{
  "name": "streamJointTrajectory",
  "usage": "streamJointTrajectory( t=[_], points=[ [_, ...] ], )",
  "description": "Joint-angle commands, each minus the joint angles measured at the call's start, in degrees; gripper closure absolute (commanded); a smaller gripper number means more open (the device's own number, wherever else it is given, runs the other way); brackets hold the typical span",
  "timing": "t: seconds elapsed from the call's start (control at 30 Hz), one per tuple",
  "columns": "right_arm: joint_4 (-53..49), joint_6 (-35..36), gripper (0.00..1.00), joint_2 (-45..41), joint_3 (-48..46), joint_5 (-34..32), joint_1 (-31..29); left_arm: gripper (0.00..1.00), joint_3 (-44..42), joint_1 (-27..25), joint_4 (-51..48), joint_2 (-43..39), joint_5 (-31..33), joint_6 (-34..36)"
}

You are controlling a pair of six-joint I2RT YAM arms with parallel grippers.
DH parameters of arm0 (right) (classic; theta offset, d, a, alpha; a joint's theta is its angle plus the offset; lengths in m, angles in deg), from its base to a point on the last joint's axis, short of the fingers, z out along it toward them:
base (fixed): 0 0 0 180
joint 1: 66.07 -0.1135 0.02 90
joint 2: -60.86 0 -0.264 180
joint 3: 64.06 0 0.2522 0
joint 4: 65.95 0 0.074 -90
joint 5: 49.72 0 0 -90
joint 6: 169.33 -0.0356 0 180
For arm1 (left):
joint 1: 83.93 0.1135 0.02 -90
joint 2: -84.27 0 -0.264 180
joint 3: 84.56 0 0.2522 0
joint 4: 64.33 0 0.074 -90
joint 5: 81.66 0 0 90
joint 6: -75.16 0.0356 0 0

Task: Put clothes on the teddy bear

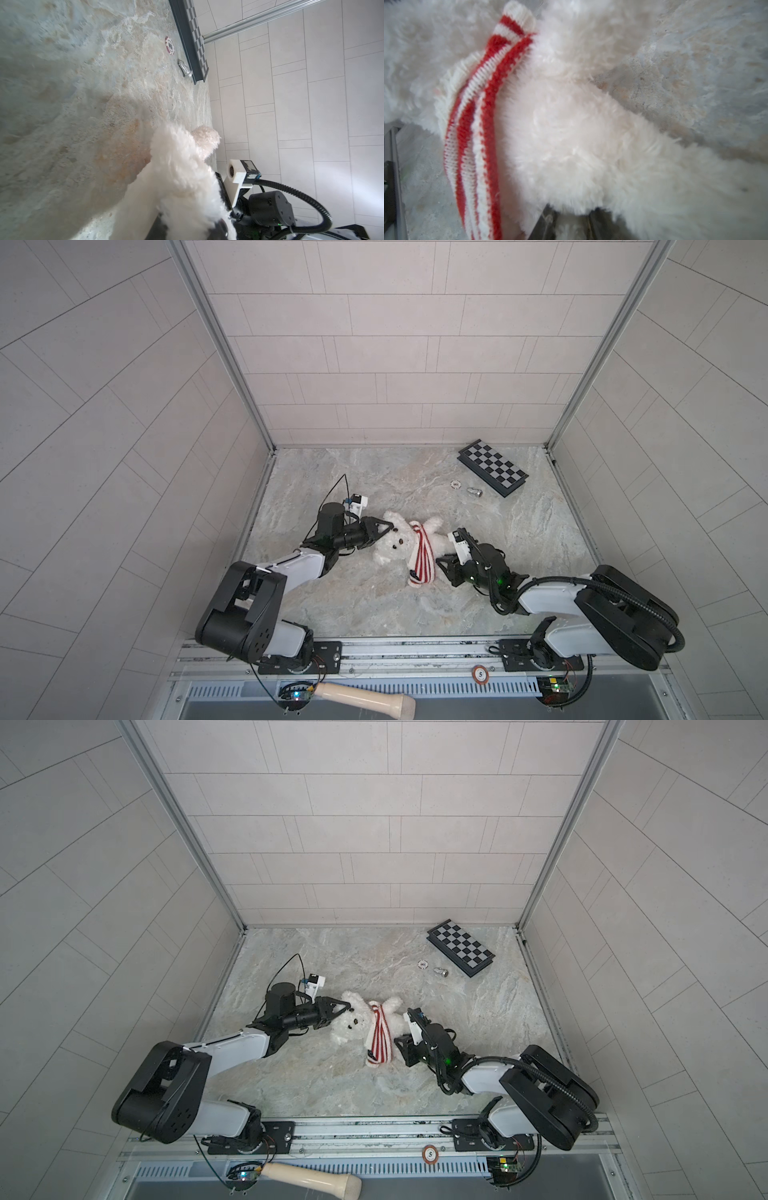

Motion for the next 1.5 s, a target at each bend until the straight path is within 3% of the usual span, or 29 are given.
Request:
streamJointTrajectory(
  t=[0.0,0.07,0.17,0.3,0.43,0.53,0.7,1.1,1.47],
  points=[
    [-6.6,0.9,0.60,-7.3,-1.7,0.5,-0.5,0.84,-1.0,-0.1,8.4,-2.7,-0.9,-1.0],
    [-11.2,1.2,0.54,-14.9,-1.5,0.4,-0.5,0.91,-1.4,-0.1,8.4,-4.6,-0.1,0.4],
    [-19.9,1.8,0.47,-27.7,0.0,-1.2,-0.5,1.00,-0.9,-0.5,3.6,-10.2,3.2,8.2],
    [-30.4,-0.7,0.48,-37.2,4.7,-2.0,-0.1,1.00,1.8,-3.8,-7.9,-20.1,9.3,21.6],
    [-29.1,-3.6,0.54,-34.2,8.4,2.0,0.0,1.00,1.6,-8.3,-8.4,-28.8,14.1,29.6],
    [-24.1,-5.4,0.59,-30.9,9.7,5.6,0.0,1.00,2.6,-13.6,-14.4,-32.7,19.0,37.6],
    [-19.2,-8.3,0.62,-29.8,9.5,7.7,-0.2,1.00,2.7,-17.4,-17.0,-34.7,21.5,42.1],
    [-16.5,-11.6,0.69,-26.1,9.0,6.7,-1.1,1.00,4.9,-24.8,-20.4,-32.1,27.7,47.1],
    [-14.0,-12.7,0.72,-20.9,9.6,7.3,-1.0,1.00,5.1,-26.1,-20.7,-31.7,27.6,47.4]
  ],
)
